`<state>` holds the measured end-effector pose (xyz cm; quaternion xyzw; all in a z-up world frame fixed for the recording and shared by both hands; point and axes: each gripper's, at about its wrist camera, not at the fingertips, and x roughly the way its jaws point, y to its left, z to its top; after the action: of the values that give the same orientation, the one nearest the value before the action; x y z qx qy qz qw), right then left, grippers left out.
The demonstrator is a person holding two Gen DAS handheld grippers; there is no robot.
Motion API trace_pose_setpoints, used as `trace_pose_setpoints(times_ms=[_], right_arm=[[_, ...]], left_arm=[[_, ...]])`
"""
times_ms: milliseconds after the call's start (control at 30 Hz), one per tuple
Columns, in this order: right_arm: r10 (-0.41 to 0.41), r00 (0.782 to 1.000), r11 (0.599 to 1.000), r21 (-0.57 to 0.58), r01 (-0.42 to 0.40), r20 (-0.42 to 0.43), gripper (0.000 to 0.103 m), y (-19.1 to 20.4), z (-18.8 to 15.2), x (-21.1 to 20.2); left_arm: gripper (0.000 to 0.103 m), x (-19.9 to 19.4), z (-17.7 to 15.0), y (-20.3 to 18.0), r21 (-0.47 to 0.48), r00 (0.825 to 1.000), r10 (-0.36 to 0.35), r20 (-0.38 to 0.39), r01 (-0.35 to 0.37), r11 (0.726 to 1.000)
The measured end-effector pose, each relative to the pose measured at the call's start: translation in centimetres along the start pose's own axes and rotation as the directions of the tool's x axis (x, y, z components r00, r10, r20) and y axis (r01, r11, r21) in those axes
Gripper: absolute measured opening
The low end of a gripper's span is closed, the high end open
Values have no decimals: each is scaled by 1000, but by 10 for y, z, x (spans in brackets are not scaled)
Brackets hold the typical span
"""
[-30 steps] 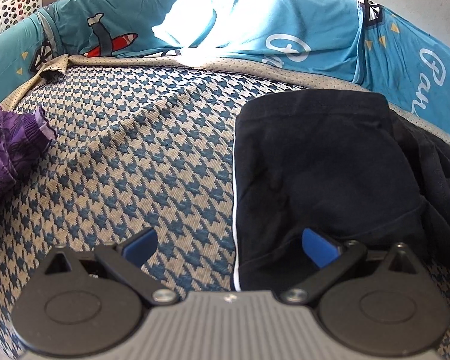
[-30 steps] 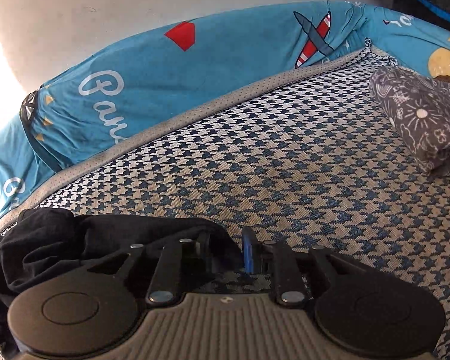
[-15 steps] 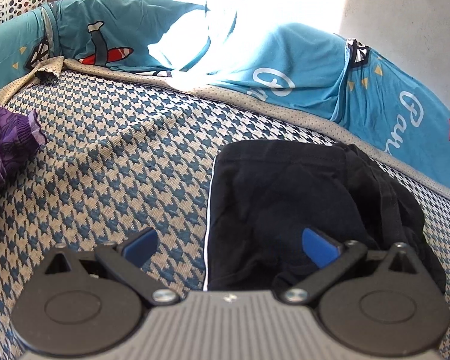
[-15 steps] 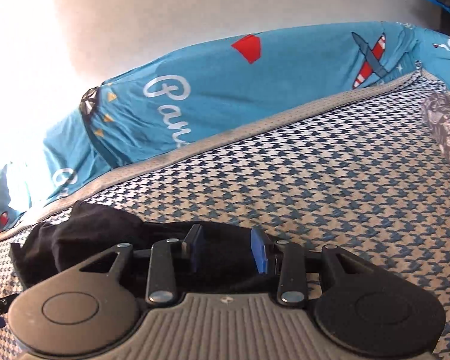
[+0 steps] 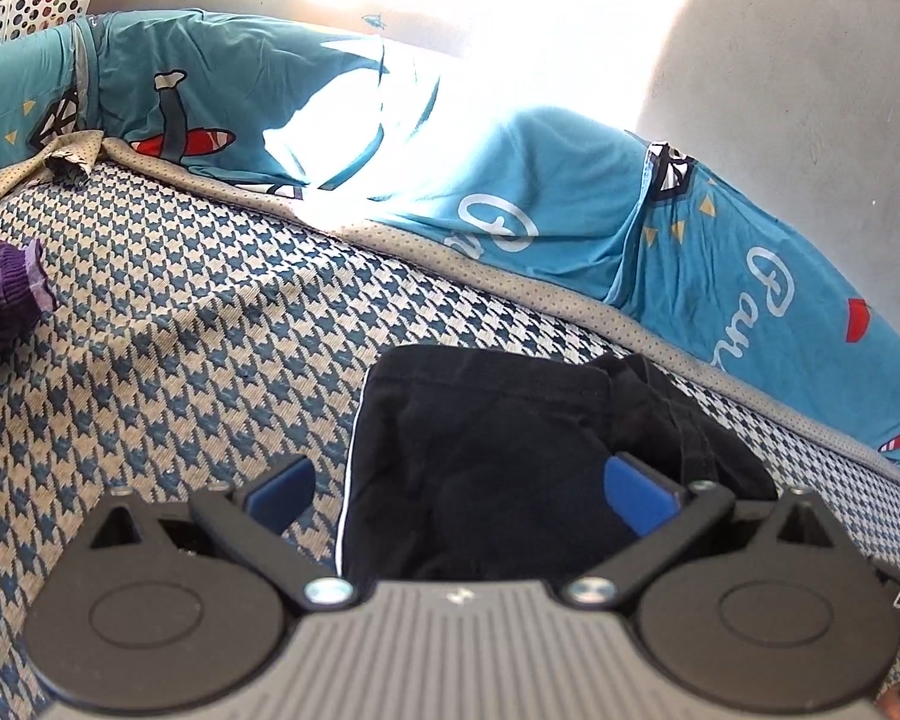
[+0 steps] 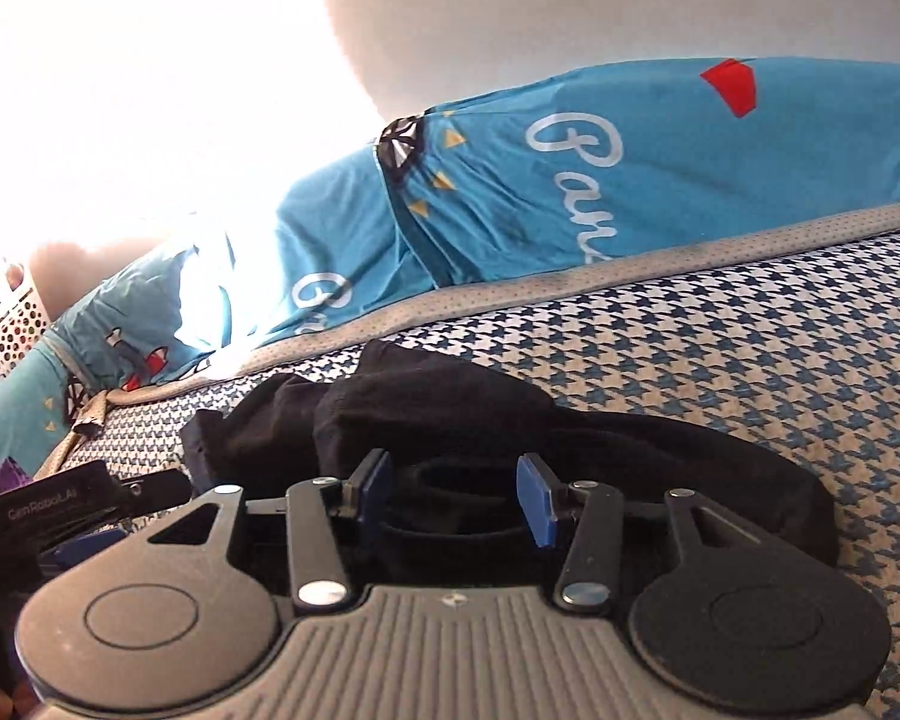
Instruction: Fold clothes
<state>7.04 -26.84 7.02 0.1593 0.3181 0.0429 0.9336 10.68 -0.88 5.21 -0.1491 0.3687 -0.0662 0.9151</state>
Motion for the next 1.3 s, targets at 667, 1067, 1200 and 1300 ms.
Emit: trace_pose_setpoints(times_ms=[667,1067,1200,1300], right_arm=[[-109,994,989,-98,107,-18,6,17,-14,26],[-316,945,945,118,305,90,4,-52,11,-19],[-325,944,933,186,309,57,4,-76,12,-31],[-316,949,928,211,307,7,4,-87,9,-36]], left_arm=[[103,35,-24,-13,143,979,184,-83,-171,975],[103,30,-31,6,135,966,241,-94,-227,964],[103,25,-34,10,146,963,257,-85,-243,959],[103,22,-38,13,157,958,272,-90,-256,954]])
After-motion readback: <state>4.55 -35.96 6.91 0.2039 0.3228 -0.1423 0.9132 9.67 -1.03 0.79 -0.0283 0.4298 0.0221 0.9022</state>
